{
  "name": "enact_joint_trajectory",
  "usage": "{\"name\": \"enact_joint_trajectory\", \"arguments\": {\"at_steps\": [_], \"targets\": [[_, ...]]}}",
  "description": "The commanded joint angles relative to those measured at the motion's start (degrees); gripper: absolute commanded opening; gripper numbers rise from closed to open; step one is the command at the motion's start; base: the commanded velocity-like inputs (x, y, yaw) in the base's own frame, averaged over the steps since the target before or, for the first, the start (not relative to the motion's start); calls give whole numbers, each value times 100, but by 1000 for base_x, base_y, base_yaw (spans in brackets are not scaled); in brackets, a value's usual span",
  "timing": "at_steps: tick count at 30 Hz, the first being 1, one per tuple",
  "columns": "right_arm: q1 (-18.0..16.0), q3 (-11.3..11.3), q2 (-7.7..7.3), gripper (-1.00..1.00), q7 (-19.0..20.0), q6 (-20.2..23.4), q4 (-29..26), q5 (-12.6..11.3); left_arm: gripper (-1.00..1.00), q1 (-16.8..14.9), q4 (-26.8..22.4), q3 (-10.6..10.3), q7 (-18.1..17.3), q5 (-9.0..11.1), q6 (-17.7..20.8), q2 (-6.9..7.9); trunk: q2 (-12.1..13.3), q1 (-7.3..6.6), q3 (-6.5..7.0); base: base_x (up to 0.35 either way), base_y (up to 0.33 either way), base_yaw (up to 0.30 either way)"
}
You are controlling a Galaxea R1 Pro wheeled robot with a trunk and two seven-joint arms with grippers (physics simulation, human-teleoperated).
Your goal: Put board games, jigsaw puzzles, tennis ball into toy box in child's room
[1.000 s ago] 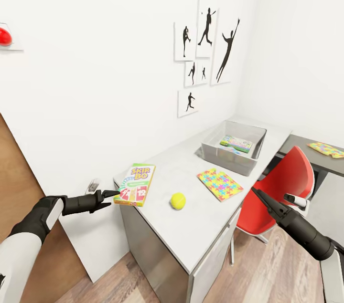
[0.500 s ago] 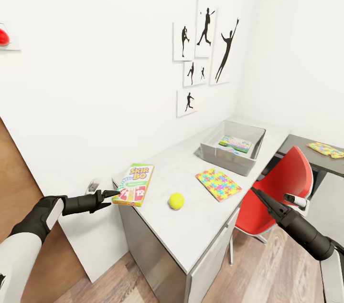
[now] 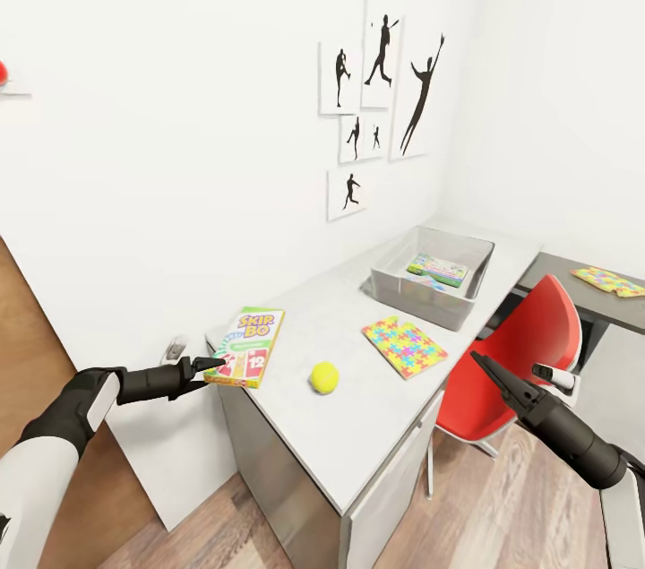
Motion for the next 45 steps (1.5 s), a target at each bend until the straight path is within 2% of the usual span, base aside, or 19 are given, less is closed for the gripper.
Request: {"name": "enact_joint_trajectory", "arguments": {"at_steps": [1,42,43,45], "targets": [[-4,-3,0,100,9,46,-1,-16,100,-4,2,11,-17,-4,24,-1,-3,0,-6,0,0,0],[-4,-2,0,100,10,46,-2,-16,100,-3,-2,11,-14,-9,23,-2,-3,0,-6,15,-15,0],[-4,-2,0,100,10,46,-2,-16,-100,-3,-4,11,-15,-10,21,-3,-3,0,-6,0,-2,0],[-4,-3,0,100,11,47,0,-16,-100,0,-5,11,-16,-6,23,-5,-3,0,-6,0,-1,0]]}}
